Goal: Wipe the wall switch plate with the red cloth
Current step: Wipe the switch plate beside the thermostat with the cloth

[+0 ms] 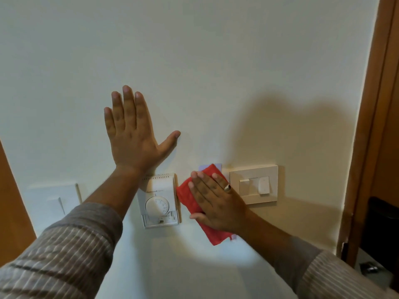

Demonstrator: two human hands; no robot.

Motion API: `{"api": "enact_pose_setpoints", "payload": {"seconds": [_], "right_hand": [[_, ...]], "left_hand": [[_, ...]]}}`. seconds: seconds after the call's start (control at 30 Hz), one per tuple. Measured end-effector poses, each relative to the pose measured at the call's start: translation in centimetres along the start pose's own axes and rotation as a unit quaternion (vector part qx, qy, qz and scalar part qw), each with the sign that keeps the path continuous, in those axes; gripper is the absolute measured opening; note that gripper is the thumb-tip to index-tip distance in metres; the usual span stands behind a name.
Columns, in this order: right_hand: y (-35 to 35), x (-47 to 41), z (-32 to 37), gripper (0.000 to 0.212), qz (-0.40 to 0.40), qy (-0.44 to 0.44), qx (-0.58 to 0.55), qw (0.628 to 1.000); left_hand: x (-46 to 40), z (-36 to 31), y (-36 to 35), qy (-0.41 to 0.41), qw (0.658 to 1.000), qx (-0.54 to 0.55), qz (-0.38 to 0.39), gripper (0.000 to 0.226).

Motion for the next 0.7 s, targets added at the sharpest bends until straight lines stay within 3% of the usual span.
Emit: {"api": "enact_pose_setpoints", "payload": {"seconds": [0.1, 0.3, 0.4, 0.53, 0.7], "right_hand": [[-0.5, -0.6, 0.7, 0.085, 0.013, -0.040, 0.016, 0.999], [0.0, 3.1, 0.2, 0.082, 0.017, 0.083, -0.015, 0.996], [0.3, 3.0, -0.8, 0.088, -0.008, 0.040, -0.010, 0.999], [-0.7, 1.7, 0.8, 0.092, 0.028, -0.011, 0.015, 0.999], [-1.0, 4.1, 1.5, 0.085, 0.071, 0.085, -0.025, 0.994]], "left_hand": [[0.0, 0.0, 0.2, 0.000, 1.000, 0.000, -0.002, 0.112], [0.0, 0.2, 0.2, -0.004, 1.000, 0.002, 0.008, 0.113], [-0.1, 0.1, 0.3, -0.001, 1.000, -0.002, 0.000, 0.113], [0.0, 0.0, 0.2, -0.001, 1.000, -0.010, -0.003, 0.113], [0.0, 0.1, 0.3, -0.009, 1.000, -0.008, 0.001, 0.113]]}}
Point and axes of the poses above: each hand's wrist, its own x-axis away from the middle knuckle, its own y-axis out of the back of the hand, z = x × y, the point moved 7 cm from there along -x, towards the middle knuckle, and after that the axes turned 9 degrees about -x, right-handed, at the moved point
